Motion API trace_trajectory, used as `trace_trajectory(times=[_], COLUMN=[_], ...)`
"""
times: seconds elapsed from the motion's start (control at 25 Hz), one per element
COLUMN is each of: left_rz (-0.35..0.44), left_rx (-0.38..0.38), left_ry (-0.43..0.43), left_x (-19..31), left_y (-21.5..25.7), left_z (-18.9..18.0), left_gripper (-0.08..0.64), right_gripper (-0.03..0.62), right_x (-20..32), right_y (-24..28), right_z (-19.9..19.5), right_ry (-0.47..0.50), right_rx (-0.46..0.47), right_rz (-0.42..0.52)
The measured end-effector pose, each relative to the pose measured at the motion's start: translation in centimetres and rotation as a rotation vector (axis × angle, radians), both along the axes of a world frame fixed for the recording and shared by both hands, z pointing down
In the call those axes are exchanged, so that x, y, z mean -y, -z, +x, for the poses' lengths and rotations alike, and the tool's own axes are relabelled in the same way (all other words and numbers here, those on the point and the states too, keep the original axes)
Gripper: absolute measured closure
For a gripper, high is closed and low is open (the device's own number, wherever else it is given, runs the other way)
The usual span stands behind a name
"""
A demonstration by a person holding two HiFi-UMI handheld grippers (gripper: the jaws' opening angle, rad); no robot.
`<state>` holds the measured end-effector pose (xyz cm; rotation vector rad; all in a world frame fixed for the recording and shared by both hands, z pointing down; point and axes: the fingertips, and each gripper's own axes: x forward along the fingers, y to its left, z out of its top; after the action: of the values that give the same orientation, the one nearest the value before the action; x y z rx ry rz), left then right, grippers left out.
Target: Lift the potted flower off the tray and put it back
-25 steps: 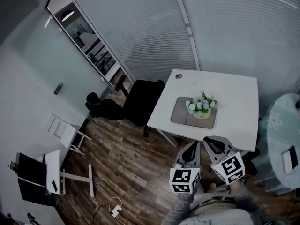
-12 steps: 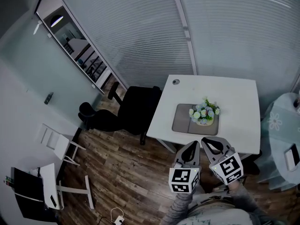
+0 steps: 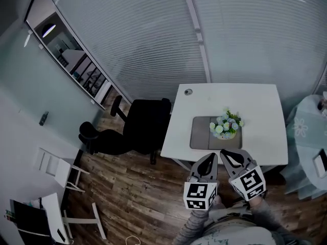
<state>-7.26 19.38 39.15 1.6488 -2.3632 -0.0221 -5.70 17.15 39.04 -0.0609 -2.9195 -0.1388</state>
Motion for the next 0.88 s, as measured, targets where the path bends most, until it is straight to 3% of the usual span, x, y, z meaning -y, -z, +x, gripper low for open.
trace_trajectory(times=[0.4, 0.88], left_rz=[0.017, -0.022], left_rx=[-0.021, -0.017], left_ry=[-0.032, -0.004], left_x=[0.4, 5.3], left_y=[-0.9, -0.9], left_z=[-1.9, -4.9], left_gripper=[0.549, 0.549], right_gripper=[0.569, 0.569], right_x=[0.8, 5.8], right_y=[-0.6, -0.5], right_z=[-1.4, -4.9], right_ry=[-0.070, -0.003], right_rx=[0.013, -0.009], right_rz=[-0.018, -0.043])
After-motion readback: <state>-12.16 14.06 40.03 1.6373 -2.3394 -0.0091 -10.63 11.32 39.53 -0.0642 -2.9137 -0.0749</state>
